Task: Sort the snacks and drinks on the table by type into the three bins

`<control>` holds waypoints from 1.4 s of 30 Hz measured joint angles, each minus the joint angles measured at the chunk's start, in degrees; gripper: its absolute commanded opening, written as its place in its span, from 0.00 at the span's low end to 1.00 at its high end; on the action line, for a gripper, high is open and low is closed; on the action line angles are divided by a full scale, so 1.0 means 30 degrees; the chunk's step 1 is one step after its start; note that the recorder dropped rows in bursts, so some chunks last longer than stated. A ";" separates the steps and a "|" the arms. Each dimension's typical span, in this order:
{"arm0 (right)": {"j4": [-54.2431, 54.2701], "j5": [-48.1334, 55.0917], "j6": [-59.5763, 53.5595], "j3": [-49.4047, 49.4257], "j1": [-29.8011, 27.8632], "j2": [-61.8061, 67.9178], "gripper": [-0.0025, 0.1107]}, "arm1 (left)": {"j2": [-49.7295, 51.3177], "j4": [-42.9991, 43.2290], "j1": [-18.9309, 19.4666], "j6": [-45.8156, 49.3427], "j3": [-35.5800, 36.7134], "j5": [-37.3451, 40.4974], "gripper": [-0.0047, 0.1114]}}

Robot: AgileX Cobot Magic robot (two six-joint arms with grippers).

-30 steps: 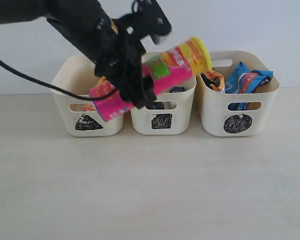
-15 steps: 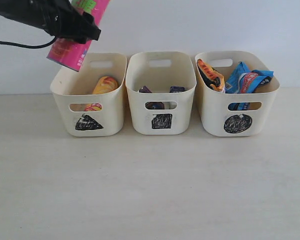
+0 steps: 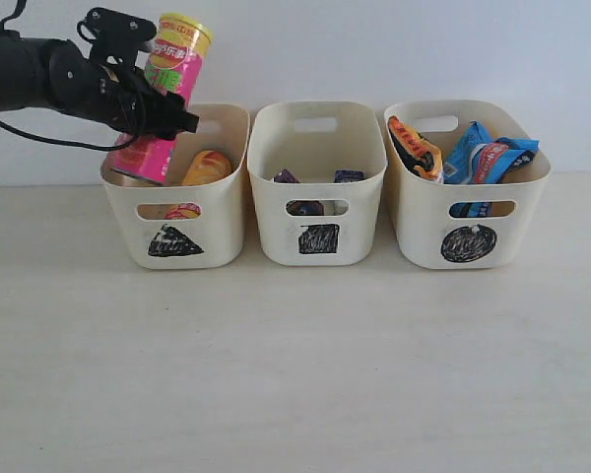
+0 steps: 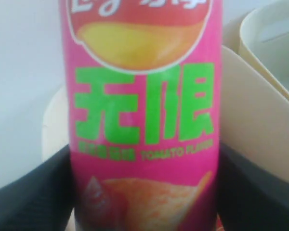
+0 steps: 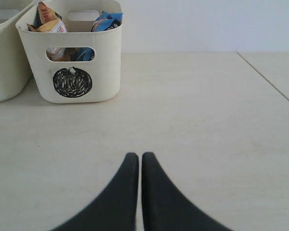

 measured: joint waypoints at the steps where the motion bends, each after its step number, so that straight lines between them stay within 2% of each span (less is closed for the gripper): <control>1: 0.0000 0.0000 0.0000 0.0000 0.0000 0.0000 0.02 | 0.0180 0.0000 0.0000 0.0000 -0.0043 0.0047 0.75; 7: 0.0000 0.0000 0.0000 0.0000 0.0000 0.0000 0.02 | -0.0152 0.0000 0.0000 -0.0038 -0.0056 0.0777 0.77; 9: 0.0000 0.0000 0.0000 0.0000 0.0000 0.0000 0.02 | -0.0741 0.0000 0.0000 -0.0038 -0.0056 0.1721 0.72; 11: 0.0000 0.0000 0.0000 0.0000 0.0000 0.0000 0.02 | -0.1418 0.0000 0.0000 -0.0038 -0.0056 0.2747 0.59; 13: 0.0000 0.0000 0.0000 0.0000 0.0000 0.0000 0.02 | -0.2019 0.0034 0.0000 -0.0038 -0.0056 0.4008 0.42; 14: 0.0000 0.0000 0.0000 0.0000 0.0000 0.0000 0.02 | -0.2255 0.0107 0.0000 -0.0038 -0.0056 0.4586 0.29; 16: 0.0000 0.0000 0.0000 0.0000 0.0000 0.0000 0.02 | -0.2855 0.0447 0.0000 -0.0038 -0.0056 0.6231 0.09; 21: 0.0000 0.0000 0.0000 0.0000 0.0000 0.0000 0.02 | -0.4229 0.1987 0.0000 -0.0151 -0.0056 1.0797 0.07; 26: 0.0000 0.0000 0.0000 0.0000 0.0000 0.0000 0.02 | -0.5616 0.2533 0.0000 -0.0853 0.0235 1.3256 0.07; 34: 0.0000 0.0000 0.0000 0.0000 0.0000 0.0000 0.02 | -0.8878 0.2779 0.0000 -0.2326 0.2897 1.3938 0.07; 42: 0.0000 0.0000 0.0000 0.0000 0.0000 0.0000 0.02 | -1.3408 0.2817 0.0000 -0.3114 0.8275 1.3407 0.07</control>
